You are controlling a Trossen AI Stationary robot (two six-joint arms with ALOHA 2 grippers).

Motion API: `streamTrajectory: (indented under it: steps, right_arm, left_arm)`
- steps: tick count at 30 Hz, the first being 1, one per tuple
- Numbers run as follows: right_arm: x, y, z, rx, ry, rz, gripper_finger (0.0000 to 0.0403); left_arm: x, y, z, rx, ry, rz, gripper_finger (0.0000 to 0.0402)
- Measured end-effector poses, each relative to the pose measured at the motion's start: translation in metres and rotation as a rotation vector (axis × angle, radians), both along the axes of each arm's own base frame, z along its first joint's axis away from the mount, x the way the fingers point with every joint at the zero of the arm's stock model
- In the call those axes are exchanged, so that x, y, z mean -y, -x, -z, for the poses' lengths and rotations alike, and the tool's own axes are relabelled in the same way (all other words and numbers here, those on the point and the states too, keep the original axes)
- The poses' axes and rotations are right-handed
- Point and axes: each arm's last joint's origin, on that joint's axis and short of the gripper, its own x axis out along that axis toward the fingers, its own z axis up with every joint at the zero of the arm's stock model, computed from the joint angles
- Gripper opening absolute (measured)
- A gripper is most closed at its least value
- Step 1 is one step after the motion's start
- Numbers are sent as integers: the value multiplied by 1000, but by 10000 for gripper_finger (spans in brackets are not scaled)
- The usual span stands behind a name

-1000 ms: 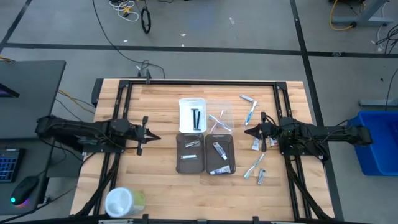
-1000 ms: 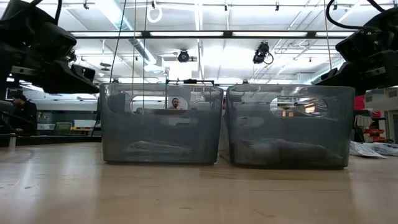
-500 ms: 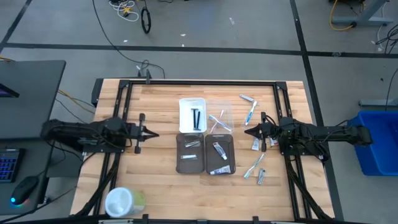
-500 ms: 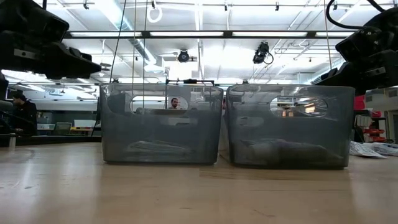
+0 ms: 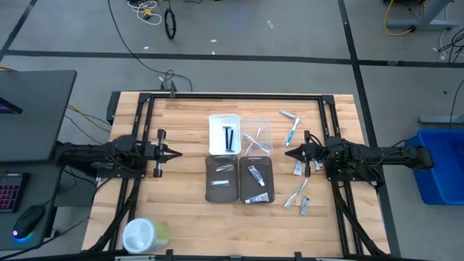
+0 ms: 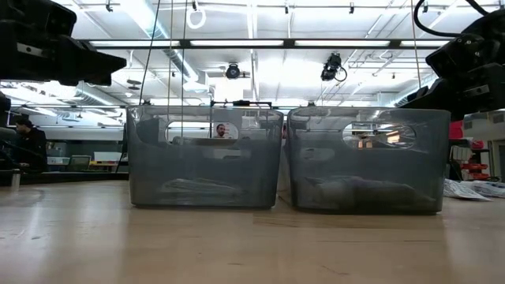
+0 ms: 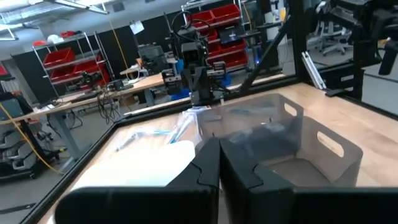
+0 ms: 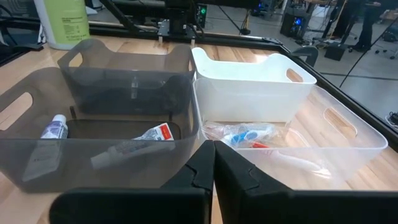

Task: Pick & Place Travel size toiletries
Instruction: Put the blue toothbrush into the transparent bin

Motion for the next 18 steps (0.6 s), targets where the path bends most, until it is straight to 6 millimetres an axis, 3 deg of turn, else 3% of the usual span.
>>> streamTrajectory:
  steps: [18]
  right_arm:
    - [0, 0, 0, 0, 0, 0, 14]
  left_arm:
    - [0, -1, 1, -13, -80, -4, 17]
